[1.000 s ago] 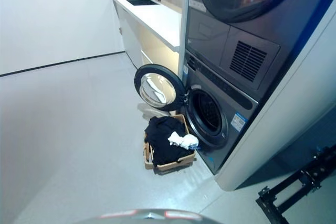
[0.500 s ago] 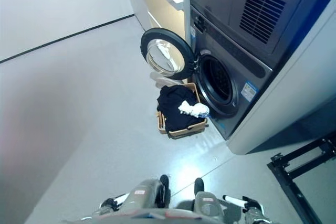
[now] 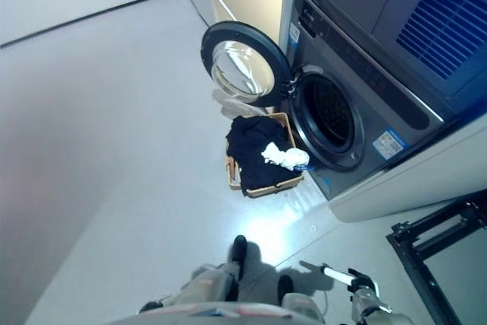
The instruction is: Put the clothes in the basket into the washing machine.
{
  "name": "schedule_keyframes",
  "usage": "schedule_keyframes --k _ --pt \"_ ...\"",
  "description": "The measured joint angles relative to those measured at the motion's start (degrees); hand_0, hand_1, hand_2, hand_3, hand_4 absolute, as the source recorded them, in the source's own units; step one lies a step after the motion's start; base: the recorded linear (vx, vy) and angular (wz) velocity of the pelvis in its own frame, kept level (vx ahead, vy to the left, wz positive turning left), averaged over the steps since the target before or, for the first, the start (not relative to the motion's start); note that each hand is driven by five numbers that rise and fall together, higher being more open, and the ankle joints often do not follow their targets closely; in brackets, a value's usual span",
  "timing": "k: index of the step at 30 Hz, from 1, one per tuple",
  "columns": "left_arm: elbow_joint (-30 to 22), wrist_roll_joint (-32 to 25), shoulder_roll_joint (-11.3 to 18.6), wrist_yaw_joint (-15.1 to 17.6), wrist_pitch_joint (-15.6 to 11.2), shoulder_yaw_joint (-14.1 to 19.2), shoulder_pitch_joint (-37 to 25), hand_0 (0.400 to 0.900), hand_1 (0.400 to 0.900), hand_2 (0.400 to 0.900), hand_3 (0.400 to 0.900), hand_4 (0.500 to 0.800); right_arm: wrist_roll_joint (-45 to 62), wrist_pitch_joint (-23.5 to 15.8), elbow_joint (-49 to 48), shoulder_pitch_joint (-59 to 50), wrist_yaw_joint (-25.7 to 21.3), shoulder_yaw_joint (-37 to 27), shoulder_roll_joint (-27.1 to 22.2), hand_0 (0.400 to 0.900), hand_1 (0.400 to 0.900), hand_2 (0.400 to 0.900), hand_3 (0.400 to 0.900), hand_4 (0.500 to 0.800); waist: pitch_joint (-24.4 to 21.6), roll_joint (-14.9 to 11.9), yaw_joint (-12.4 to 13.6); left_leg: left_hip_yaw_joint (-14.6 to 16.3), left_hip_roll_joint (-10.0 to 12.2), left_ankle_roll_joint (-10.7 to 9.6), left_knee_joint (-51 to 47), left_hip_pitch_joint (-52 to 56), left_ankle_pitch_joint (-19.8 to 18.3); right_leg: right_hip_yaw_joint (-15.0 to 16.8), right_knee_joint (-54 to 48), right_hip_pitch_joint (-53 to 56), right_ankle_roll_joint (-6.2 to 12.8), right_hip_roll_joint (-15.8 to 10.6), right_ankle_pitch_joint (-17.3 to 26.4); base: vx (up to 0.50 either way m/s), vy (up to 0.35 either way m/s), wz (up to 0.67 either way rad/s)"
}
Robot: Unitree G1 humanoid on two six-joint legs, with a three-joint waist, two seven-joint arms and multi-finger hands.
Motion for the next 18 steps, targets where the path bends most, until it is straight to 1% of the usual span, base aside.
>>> schedule_keyframes --k 1,2,3,4,5,6,7,8,9,11,12,13,14,15,16,18 --pt "-0.11 0.03 1.05 -0.12 -0.68 -0.15 -0.61 0.900 0.900 0.900 0.900 0.800 0.66 -0.20 -0.23 0.48 0.12 0.35 0.66 0.900 0.900 0.900 0.900 0.800 -0.93 -0.68 -0.69 -0.50 -0.50 0.39 0.58 0.84 -1.96 -0.22 5.44 -1.81 0.64 -0.37 0.86 0.31 0.401 0.26" --pt "-0.17 0.04 1.84 -0.24 -0.92 -0.33 -1.73 0.900 0.900 0.900 0.900 0.800 1.14 -0.20 -0.09 0.48 0.08 0.42 0.90 0.900 0.900 0.900 0.900 0.800 -1.08 -1.40 -1.40 -0.73 -1.09 1.10 1.09 1.70 -2.84 0.29 12.24 -4.16 0.83 -0.61 0.90 0.23 0.302 0.22" --pt "-0.23 0.06 2.50 -0.27 -0.96 -0.91 -2.94 0.900 0.900 0.900 0.900 0.800 1.57 -0.22 -0.58 0.50 0.03 0.41 0.82 0.900 0.900 0.900 0.900 0.800 -0.94 -1.44 -2.24 -1.39 -1.35 2.10 1.18 2.94 -3.22 -1.30 20.77 -7.83 0.79 -1.91 0.70 0.18 0.190 0.11" --pt "-0.44 0.06 2.90 -0.27 -0.95 -1.34 -3.59 0.900 0.900 0.900 0.900 0.800 1.92 -0.23 -0.53 0.90 0.03 0.39 0.73 0.900 0.900 0.900 0.900 0.800 -1.10 -1.71 -2.84 -1.19 -1.99 2.54 1.32 3.96 -3.50 -1.70 25.63 -9.26 0.75 -3.45 0.66 0.24 0.191 0.12" --pt "-0.80 0.06 3.31 -0.29 -1.17 -1.30 -3.75 0.900 0.900 0.900 0.900 0.800 1.97 -0.24 -0.56 1.01 -0.07 0.44 0.70 0.900 0.900 0.900 0.900 0.800 -1.12 -1.28 -3.40 -1.48 -2.68 3.74 1.69 4.91 -4.83 -1.50 27.62 -10.32 0.81 -4.62 0.97 0.24 0.189 0.11" --pt "-1.03 0.06 3.52 -0.17 -1.28 -1.33 -4.28 0.900 0.900 0.900 0.900 0.800 2.14 -0.28 -0.69 1.55 -0.13 0.36 0.64 0.900 0.900 0.900 0.900 0.800 -0.96 -1.84 -3.48 -1.56 -3.18 4.56 2.22 6.04 -5.53 -1.50 29.69 -11.34 0.07 -5.58 1.21 0.23 0.132 0.10" --pt "-0.99 0.05 3.58 -0.19 -1.24 -1.24 -4.49 0.900 0.900 0.900 0.900 0.800 2.70 -0.31 -0.95 1.35 -0.08 0.42 0.49 0.900 0.900 0.900 0.900 0.800 -0.43 -1.07 -3.34 -1.42 -3.11 4.50 2.48 6.87 -5.28 -1.24 31.34 -12.16 0.11 -5.92 1.16 0.16 0.052 0.05" --pt "-0.98 0.05 3.48 -0.20 -1.09 -1.23 -4.73 0.900 0.900 0.900 0.900 0.800 3.32 -0.58 -1.83 1.63 -0.07 0.37 0.23 0.900 0.900 0.900 0.900 0.800 0.15 -0.01 -3.75 -1.71 -2.84 4.83 2.18 8.13 -5.74 -1.23 30.93 -13.15 0.32 -4.88 1.15 0.23 0.061 0.10" --pt "-0.97 0.05 3.50 -0.18 -0.91 -1.21 -4.74 0.900 0.900 0.900 0.900 0.800 3.66 -0.90 -2.49 1.92 -0.06 0.40 0.19 0.900 0.900 0.900 0.900 0.800 0.45 0.43 -3.68 -1.53 -2.84 5.03 2.06 8.63 -5.87 -1.04 30.04 -14.30 0.34 -4.24 1.11 0.28 0.008 0.16" --pt "-0.96 0.04 3.55 -0.15 -0.82 -1.19 -4.74 0.900 0.900 0.900 0.900 0.800 3.82 -1.17 -3.13 2.02 0.19 0.41 0.24 0.900 0.900 0.900 0.900 0.800 1.21 1.06 -3.81 -1.94 -2.90 5.24 2.11 9.16 -6.75 -0.56 24.58 -16.32 0.77 -1.62 0.81 0.22 -0.029 0.15" --pt "-0.95 0.05 3.73 -0.13 -0.82 -1.11 -4.89 0.900 0.900 0.900 0.900 0.800 4.24 -1.22 -3.35 1.79 0.41 0.41 0.28 0.900 0.900 0.900 0.900 0.800 2.13 1.04 -3.81 -1.98 -3.01 5.19 2.20 9.66 -7.04 -0.05 18.81 -16.47 1.08 0.05 0.89 0.21 -0.082 0.16" --pt "-1.00 0.04 3.82 -0.09 -0.76 -1.08 -5.10 0.900 0.900 0.900 0.900 0.800 4.57 -1.13 -4.28 2.26 0.46 0.40 0.29 0.900 0.900 0.900 0.900 0.800 2.66 0.78 -3.91 -2.09 -3.20 4.59 2.09 10.14 -7.53 0.09 14.00 -16.55 1.06 1.21 0.91 0.30 -0.106 0.20" --pt "-0.78 0.05 3.85 -0.05 -0.76 -0.93 -4.72 0.900 0.900 0.900 0.900 0.800 4.76 -1.24 -4.93 2.68 0.51 0.41 0.33 0.900 0.900 0.900 0.900 0.800 2.93 0.38 -3.91 -2.17 -3.49 4.29 1.75 10.78 -7.78 0.44 6.74 -15.98 1.46 2.54 1.12 0.34 -0.119 0.21" --pt "-0.49 0.05 3.89 -0.03 -0.74 -0.57 -4.52 0.900 0.900 0.900 0.900 0.800 4.80 -1.32 -5.03 3.13 0.49 0.37 0.36 0.900 0.900 0.900 0.900 0.800 3.02 -0.37 -4.07 -2.26 -4.14 4.28 1.00 11.72 -7.79 0.74 0.43 -15.21 2.29 3.20 1.92 0.33 -0.110 0.16" --pt "-0.03 0.05 3.88 -0.02 -0.75 -0.35 -4.46 0.900 0.900 0.900 0.900 0.800 4.81 -1.33 -4.76 4.05 0.45 0.18 0.42 0.900 0.900 0.900 0.900 0.800 2.96 -1.17 -4.22 -2.73 -4.91 4.18 0.46 12.36 -7.94 1.74 -4.89 -14.41 3.03 3.61 2.54 0.49 -0.209 0.21" --pt "0.04 0.05 3.52 -0.02 -0.79 0.00 -3.64 0.900 0.900 0.900 0.900 0.800 4.82 -1.29 -4.93 5.27 0.27 -0.37 0.51 0.900 0.900 0.900 0.900 0.800 2.78 -2.72 -4.72 -3.51 -6.42 4.41 -1.08 13.96 -8.16 1.99 -12.00 -13.51 1.38 3.47 4.21 0.47 -0.237 0.27"
